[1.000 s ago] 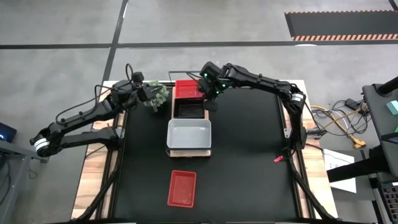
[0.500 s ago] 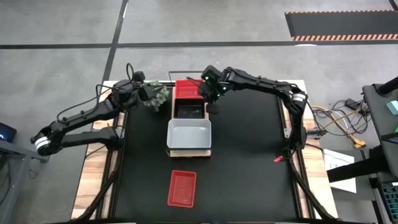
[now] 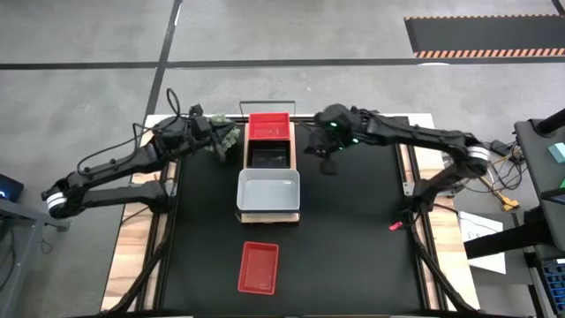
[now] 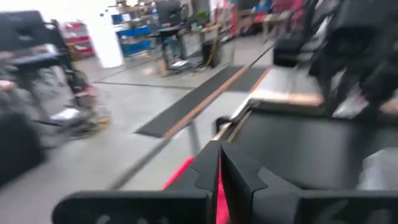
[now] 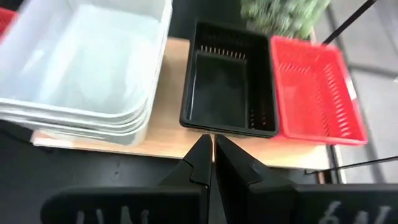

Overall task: Stack baskets on shelf by color
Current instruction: Stack the red bin on top of the red bin on the shelf

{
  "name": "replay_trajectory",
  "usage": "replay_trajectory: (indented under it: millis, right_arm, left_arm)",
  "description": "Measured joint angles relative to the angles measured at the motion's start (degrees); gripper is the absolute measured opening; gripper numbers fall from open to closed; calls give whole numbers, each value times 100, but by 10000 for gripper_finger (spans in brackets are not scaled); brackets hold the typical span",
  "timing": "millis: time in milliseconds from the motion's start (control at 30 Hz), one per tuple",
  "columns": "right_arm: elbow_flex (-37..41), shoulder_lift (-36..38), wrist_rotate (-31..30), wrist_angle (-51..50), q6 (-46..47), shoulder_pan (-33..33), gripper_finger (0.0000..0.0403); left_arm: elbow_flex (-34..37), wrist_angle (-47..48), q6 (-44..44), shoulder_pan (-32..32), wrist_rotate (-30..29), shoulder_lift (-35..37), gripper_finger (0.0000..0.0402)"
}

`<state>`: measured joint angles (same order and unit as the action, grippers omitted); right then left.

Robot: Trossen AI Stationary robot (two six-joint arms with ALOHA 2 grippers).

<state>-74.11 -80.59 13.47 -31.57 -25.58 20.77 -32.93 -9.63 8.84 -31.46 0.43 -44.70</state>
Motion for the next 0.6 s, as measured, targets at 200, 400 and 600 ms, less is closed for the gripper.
replay_trajectory:
  millis: [200,400,600]
  right_arm:
    - [1330,1215,2,1263,-192,-27,11]
    - [2262,1952,27,1930,-450,-25,11]
    - [2695,2327,27,2051,-427,-25,11]
  left_arm:
    - [-20,-105,-1345,1028,-226,188,0]
    - [7,-283,-2635,2613,-1378,-147,0]
    - [-310,-260,-4276,4420,-2905,-787,0]
